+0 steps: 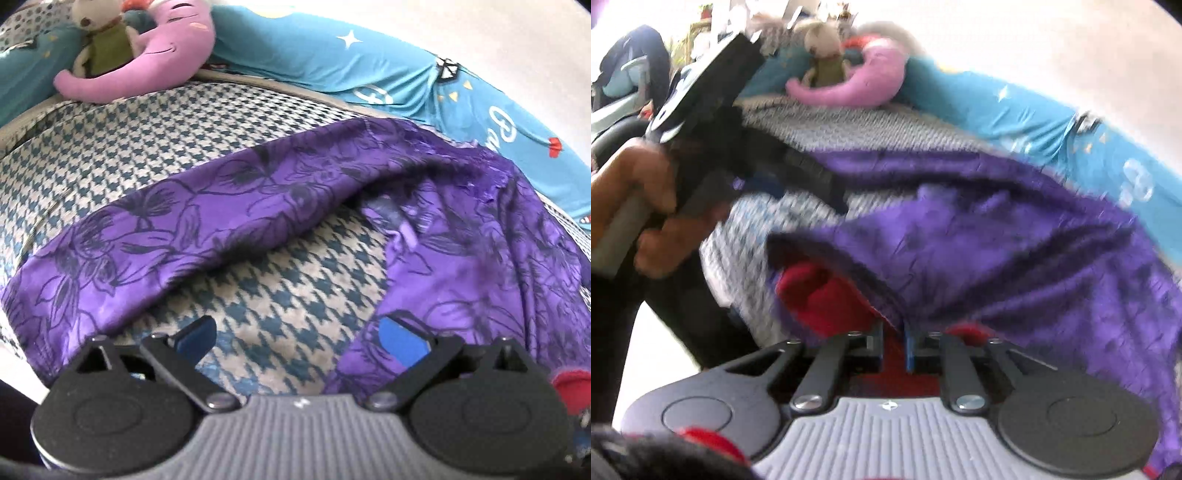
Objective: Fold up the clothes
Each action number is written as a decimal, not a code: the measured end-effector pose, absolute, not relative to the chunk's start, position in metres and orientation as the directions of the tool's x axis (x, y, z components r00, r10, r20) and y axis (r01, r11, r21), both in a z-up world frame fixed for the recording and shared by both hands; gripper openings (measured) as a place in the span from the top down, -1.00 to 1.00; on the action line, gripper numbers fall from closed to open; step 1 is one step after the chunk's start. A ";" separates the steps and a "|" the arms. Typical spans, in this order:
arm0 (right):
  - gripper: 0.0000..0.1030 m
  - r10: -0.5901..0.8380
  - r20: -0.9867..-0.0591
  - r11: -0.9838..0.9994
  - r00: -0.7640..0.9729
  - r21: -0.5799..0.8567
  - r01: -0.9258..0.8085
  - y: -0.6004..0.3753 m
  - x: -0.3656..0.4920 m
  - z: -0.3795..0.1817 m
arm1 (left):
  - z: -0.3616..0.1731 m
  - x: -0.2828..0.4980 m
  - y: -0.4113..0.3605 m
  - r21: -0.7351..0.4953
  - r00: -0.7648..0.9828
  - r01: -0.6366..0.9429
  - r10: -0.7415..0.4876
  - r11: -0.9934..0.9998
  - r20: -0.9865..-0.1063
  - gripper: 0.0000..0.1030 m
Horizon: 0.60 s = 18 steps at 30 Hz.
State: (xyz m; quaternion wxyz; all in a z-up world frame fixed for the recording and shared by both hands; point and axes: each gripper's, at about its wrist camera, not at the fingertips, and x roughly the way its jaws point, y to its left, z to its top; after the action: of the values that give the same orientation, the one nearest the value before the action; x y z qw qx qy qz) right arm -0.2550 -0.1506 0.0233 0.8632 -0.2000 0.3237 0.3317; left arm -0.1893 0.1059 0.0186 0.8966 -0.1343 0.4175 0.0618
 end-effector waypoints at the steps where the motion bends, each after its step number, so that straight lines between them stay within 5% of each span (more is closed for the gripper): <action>1: 0.66 0.450 -0.686 0.701 0.572 -0.126 -0.702 -0.150 -0.255 0.024 | 0.018 -0.189 0.107 -0.190 0.642 -0.229 0.001 0.955 -0.767 -0.92; 3: 0.42 0.462 -0.675 0.702 0.575 -0.118 -0.703 -0.150 -0.255 0.026 | 0.018 -0.189 0.107 -0.192 0.639 -0.241 0.006 0.951 -0.769 -0.92; 18: 0.26 0.419 -0.608 0.815 0.674 -0.076 -0.575 -0.157 -0.241 0.035 | 0.017 -0.188 0.101 -0.185 0.638 -0.213 -0.007 0.959 -0.770 -0.92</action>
State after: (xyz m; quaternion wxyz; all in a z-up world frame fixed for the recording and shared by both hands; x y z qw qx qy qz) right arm -0.2412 -0.1568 0.0348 0.9054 -0.1319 0.2960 0.2743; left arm -0.1880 0.1008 0.0170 0.8956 -0.1304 0.4214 0.0577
